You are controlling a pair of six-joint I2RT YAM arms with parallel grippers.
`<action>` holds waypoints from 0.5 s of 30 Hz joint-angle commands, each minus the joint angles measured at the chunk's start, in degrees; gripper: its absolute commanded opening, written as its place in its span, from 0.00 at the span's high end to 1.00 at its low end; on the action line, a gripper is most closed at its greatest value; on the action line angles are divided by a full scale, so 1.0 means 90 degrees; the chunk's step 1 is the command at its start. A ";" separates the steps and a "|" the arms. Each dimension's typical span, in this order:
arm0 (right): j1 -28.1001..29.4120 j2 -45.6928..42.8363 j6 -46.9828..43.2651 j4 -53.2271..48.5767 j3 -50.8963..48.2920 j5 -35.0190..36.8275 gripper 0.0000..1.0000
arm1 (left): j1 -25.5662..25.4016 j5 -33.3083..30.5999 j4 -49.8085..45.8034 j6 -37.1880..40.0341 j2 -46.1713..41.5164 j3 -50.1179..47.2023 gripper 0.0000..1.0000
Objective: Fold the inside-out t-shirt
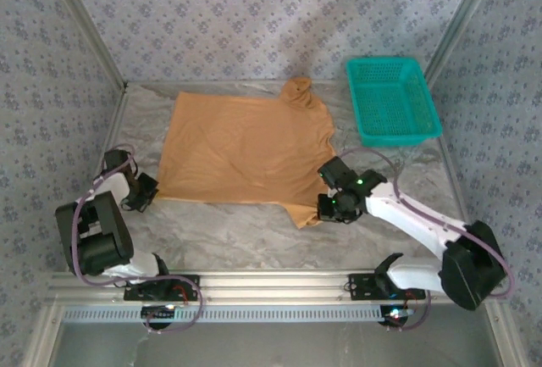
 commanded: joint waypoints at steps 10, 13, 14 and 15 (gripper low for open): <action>-0.0254 -0.1992 0.0168 -0.1839 0.0131 0.0167 1.00 | -0.0324 0.0094 -0.1559 -0.0134 -0.3251 -0.0312 1.00; -0.0514 -0.1940 0.0043 -0.1681 0.0546 0.0275 1.00 | -0.0403 0.0100 -0.1533 -0.0149 -0.3126 -0.0233 1.00; -0.0649 -0.1850 -0.0051 -0.1583 0.0705 0.0249 1.00 | -0.0452 0.0084 -0.1499 -0.0149 -0.3008 -0.0164 1.00; -0.0826 -0.1695 -0.0105 -0.1490 0.0872 0.0185 1.00 | -0.0496 0.0077 -0.1466 -0.0134 -0.2875 -0.0076 1.00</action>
